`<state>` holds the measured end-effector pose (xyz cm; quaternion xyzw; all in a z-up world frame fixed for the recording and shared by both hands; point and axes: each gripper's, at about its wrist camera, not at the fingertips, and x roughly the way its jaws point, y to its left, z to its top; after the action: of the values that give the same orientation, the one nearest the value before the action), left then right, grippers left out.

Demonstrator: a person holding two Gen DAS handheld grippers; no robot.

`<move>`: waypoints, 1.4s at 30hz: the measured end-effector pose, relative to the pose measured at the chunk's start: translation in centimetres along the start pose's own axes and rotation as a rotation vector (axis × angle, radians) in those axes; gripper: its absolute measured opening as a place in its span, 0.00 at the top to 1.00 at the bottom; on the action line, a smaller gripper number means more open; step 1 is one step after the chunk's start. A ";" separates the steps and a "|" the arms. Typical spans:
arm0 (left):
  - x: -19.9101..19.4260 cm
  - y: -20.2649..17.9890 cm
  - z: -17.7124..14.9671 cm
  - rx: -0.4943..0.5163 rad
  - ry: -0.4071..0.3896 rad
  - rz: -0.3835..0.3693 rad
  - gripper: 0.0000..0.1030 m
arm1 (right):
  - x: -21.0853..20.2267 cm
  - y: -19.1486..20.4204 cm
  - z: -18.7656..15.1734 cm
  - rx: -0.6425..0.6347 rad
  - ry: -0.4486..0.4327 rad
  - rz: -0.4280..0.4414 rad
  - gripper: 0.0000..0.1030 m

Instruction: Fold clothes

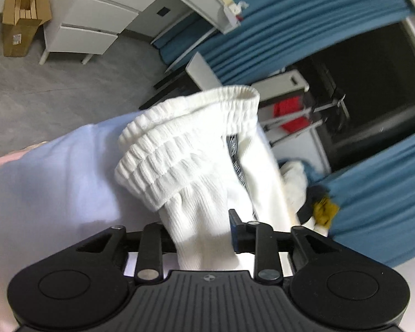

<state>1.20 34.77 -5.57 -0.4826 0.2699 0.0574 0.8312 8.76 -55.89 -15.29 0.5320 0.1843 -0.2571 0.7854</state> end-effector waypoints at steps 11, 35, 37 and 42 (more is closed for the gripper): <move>-7.8 -7.0 -5.5 0.299 -0.079 0.034 0.25 | 1.1 0.3 0.1 -0.065 0.015 -0.012 0.91; 10.8 -17.3 -20.5 0.825 0.022 0.069 0.27 | 1.7 0.2 0.1 -0.103 0.006 -0.014 0.91; 11.6 -16.8 -20.7 0.840 0.035 0.078 0.27 | 1.7 0.3 0.0 -0.101 0.002 -0.018 0.91; 12.6 -16.1 -20.4 0.820 0.065 0.080 0.27 | 1.5 0.8 -0.2 -0.111 -0.015 -0.030 0.91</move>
<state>9.63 7.21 -7.43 -0.1019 0.3152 -0.0379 0.9428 10.50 -55.80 -15.59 0.4827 0.2007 -0.2622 0.8111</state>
